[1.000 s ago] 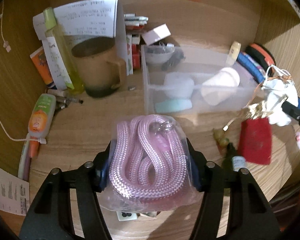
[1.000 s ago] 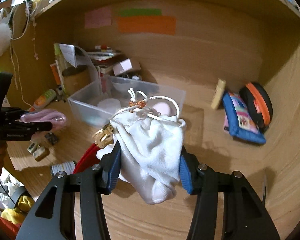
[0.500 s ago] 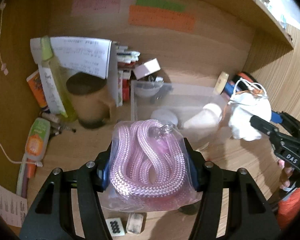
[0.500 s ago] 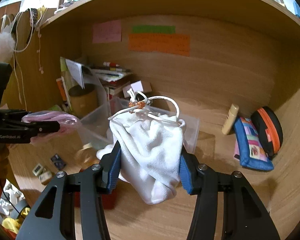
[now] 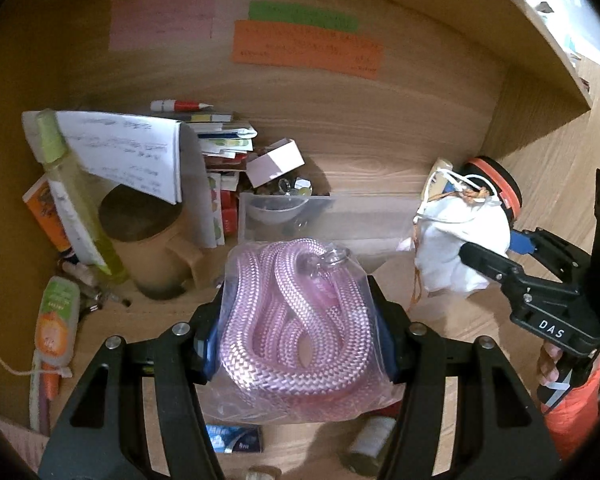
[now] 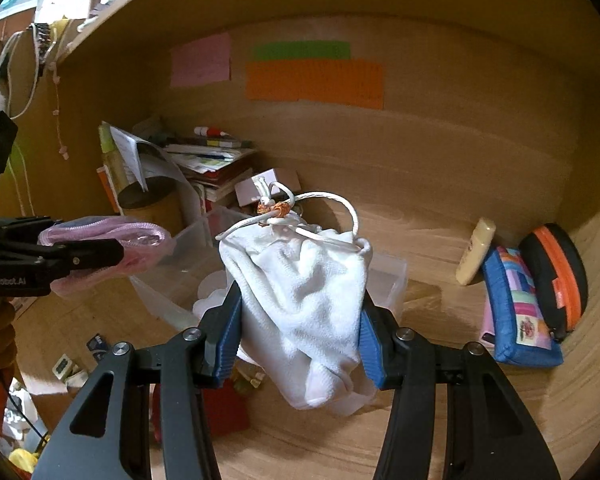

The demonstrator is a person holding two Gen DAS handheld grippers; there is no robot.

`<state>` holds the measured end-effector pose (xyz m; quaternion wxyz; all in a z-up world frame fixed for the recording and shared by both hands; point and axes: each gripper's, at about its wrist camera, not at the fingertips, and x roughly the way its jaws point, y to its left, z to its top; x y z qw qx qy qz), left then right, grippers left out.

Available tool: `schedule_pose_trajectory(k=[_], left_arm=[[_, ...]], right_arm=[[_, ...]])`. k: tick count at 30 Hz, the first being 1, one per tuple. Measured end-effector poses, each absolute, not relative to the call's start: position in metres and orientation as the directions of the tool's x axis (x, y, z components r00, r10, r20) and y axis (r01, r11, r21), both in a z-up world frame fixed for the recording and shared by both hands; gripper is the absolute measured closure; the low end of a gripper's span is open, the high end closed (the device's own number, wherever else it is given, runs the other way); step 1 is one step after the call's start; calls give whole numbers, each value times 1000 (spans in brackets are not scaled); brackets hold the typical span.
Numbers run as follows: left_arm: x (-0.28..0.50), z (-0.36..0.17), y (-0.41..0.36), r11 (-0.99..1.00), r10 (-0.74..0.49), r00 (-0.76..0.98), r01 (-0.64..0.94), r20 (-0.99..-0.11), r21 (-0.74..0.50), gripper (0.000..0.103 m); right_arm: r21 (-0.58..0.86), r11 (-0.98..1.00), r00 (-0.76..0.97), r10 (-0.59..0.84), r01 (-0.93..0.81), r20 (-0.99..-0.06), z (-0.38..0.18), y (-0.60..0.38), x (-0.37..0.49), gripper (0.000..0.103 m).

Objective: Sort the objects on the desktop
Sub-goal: 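Carry the rope bag into the bin with the left tool while the right tool drops the pouch there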

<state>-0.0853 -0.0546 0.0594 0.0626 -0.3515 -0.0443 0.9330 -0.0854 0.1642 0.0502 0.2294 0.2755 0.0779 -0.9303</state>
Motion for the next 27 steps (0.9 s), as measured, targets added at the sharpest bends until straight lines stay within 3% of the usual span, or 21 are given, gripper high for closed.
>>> schedule_pose_trajectory(k=[14, 27], left_arm=[[-135, 30, -43, -982, 187, -672, -126, -716, -139, 44], [-159, 3, -37, -980, 198, -617, -129, -761, -150, 43]], right_arm=[[19, -869, -654, -387, 495, -650, 17, 155, -126, 56], [23, -855, -638, -404, 518, -656, 10, 157, -129, 53]])
